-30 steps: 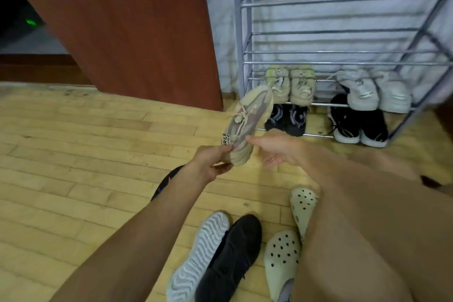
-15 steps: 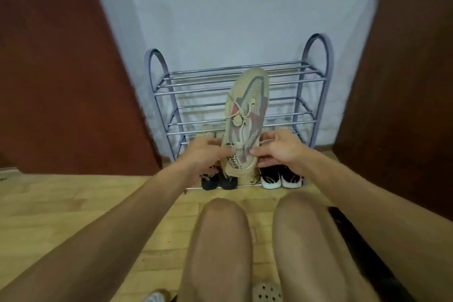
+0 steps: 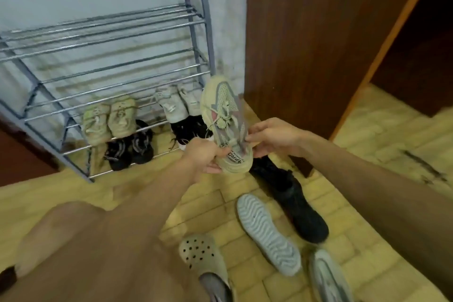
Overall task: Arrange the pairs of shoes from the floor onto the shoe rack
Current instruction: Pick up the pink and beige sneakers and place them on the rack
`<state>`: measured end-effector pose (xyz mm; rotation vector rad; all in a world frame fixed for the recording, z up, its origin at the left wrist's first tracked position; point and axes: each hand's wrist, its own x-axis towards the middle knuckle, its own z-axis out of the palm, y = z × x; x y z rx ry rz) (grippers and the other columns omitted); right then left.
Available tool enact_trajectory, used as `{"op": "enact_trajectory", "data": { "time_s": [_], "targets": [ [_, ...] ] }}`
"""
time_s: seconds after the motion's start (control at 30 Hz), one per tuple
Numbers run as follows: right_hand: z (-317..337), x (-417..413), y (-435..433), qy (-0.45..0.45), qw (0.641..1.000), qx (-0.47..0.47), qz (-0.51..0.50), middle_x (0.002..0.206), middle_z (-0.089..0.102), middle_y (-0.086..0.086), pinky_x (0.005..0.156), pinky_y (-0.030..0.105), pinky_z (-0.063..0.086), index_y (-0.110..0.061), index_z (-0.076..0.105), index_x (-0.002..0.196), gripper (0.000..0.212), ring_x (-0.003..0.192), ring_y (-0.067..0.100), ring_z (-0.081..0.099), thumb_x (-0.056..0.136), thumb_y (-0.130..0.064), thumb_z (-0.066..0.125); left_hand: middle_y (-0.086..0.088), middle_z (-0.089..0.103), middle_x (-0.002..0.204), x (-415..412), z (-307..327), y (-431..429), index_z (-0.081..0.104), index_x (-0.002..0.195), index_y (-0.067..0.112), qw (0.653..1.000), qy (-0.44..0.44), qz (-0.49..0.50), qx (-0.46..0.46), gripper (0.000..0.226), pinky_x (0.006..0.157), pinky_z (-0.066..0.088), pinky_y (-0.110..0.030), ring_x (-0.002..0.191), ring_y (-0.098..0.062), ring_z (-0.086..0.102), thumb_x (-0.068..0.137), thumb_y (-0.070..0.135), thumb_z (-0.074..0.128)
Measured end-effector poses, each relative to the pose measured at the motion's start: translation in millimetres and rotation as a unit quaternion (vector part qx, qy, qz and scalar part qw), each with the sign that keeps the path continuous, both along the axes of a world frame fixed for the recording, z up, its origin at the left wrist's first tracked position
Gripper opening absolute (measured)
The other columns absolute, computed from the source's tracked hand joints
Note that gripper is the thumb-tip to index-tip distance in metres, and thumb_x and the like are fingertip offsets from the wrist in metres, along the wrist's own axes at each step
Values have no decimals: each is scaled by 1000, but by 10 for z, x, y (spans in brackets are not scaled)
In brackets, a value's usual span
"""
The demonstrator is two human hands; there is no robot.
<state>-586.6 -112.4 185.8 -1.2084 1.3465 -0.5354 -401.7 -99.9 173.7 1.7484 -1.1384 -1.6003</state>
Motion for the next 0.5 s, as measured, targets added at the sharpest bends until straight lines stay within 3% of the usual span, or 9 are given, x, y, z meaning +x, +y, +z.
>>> {"op": "enact_trajectory", "data": {
  "time_s": [0.1,0.2,0.3,0.4,0.5],
  "targets": [
    [-293,-321,174,-2,997,22,-68,106,70,4,65,22,60,-6,65,112,22,80,16,72,92,-16,62,-19,63,121,-331,-331,82,55,123,-4,1000,3,9,25,39,86,56,-43,97,-35,66,90,16,65],
    [-742,-637,358,6,989,60,-137,115,67,14,74,31,61,-2,58,123,34,93,27,71,93,-17,61,-22,62,121,-550,-687,256,57,118,-6,998,-1,-14,57,32,75,57,-39,98,-35,63,92,12,61],
    [-1235,-896,668,64,978,101,-172,108,68,14,75,33,60,-5,61,114,24,85,23,69,92,-16,61,-23,63,119,-705,-923,426,58,116,-8,995,-18,-59,79,34,69,58,-37,100,-38,65,89,11,65],
    [-1705,-1077,1061,131,957,168,-195,99,69,15,80,37,60,0,65,109,27,84,25,69,90,-18,61,-19,65,116,-832,-1024,598,60,117,-2,988,-46,-119,90,37,53,57,-27,94,-34,67,85,15,70],
    [-1968,-1205,1358,144,938,203,-240,100,65,17,72,35,60,4,63,112,31,86,27,64,90,-17,62,-13,68,114,-933,-1085,692,64,112,4,977,-60,-182,97,32,56,59,-29,95,-32,68,83,14,72]
  ]
}}
